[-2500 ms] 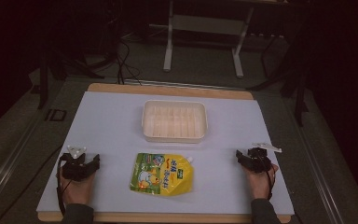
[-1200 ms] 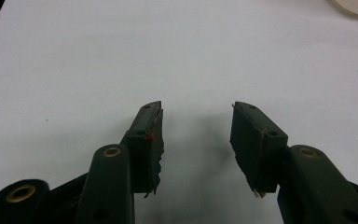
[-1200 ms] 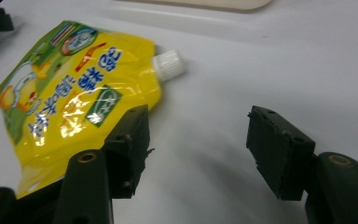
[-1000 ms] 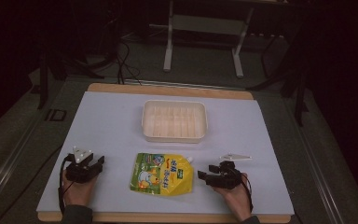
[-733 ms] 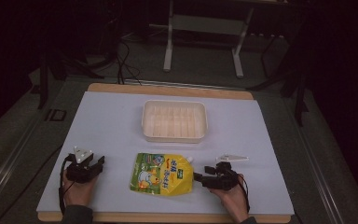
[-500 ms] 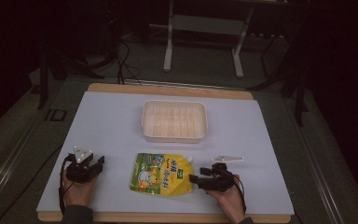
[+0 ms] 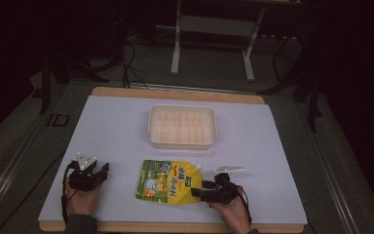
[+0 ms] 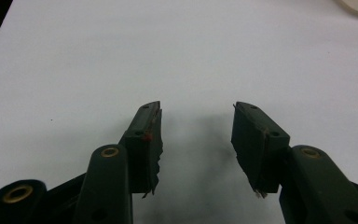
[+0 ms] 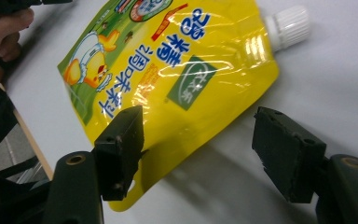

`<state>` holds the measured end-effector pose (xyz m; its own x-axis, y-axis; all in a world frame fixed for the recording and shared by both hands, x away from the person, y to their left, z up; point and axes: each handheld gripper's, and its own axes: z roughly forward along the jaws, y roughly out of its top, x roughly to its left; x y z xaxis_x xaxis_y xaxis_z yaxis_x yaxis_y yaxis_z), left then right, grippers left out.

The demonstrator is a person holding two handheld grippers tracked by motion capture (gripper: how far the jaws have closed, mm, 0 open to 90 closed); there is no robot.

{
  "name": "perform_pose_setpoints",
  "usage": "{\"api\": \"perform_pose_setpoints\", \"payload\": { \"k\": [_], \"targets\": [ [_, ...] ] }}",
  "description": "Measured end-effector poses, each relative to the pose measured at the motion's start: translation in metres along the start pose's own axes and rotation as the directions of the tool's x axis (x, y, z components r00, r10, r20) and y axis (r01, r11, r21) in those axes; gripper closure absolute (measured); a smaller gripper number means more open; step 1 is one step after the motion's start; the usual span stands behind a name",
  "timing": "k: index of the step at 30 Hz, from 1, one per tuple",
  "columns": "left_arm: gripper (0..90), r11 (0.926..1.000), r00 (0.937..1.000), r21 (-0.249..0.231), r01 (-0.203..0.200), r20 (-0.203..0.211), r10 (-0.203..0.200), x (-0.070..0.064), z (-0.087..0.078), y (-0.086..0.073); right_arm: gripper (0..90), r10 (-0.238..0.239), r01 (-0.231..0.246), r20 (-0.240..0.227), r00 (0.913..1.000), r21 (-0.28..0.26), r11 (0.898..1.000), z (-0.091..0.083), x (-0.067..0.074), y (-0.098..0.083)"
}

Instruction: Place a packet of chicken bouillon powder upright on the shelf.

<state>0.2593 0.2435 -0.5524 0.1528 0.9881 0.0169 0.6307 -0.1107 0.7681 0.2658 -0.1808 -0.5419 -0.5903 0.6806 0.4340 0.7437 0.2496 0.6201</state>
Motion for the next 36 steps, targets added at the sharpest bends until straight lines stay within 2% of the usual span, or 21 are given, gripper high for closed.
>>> {"api": "perform_pose_setpoints", "payload": {
  "k": [4,8,10,14,20,28,32,36],
  "targets": [
    [52.3,1.0000,1.0000,-0.001,0.000,-0.002,0.000,0.000,0.000,0.000,36.7,0.000,0.000,-0.024,0.9997,0.017,1.000,0.006,0.001,0.001],
    [52.3,1.0000,1.0000,0.003,-0.006,-0.003,0.006,-0.001,0.000,0.000,37.3,0.025,-0.025,-0.039,0.9989,0.014,1.000,0.011,-0.003,0.008],
    [52.3,1.0000,1.0000,0.002,-0.002,-0.002,0.002,-0.001,0.000,0.000,38.0,0.044,-0.043,-0.044,0.9981,0.015,0.999,0.014,-0.004,0.012],
    [52.3,1.0000,1.0000,0.003,-0.005,0.001,0.005,-0.001,0.000,0.000,41.7,0.046,-0.045,-0.044,0.9980,0.021,0.999,0.020,-0.004,0.018],
    [52.3,1.0000,1.0000,0.001,-0.004,0.003,0.004,-0.001,0.000,0.000,60.4,0.069,-0.068,-0.074,0.9949,0.017,0.998,0.026,-0.003,0.023],
    [52.3,1.0000,1.0000,0.001,-0.004,0.001,0.004,-0.001,0.000,0.000,79.6,0.062,-0.061,-0.148,0.9870,0.007,0.998,0.016,0.000,0.031],
    [52.3,1.0000,1.0000,0.000,-0.004,0.001,0.004,-0.001,0.000,0.000,89.1,0.026,-0.027,-0.170,0.9852,-0.001,1.000,0.010,0.005,0.038],
    [52.3,1.0000,1.0000,-0.001,-0.004,0.001,0.004,-0.001,0.000,0.000,89.8,-0.007,0.006,-0.176,0.9843,-0.002,1.000,0.006,0.012,0.045]
  ]
}}
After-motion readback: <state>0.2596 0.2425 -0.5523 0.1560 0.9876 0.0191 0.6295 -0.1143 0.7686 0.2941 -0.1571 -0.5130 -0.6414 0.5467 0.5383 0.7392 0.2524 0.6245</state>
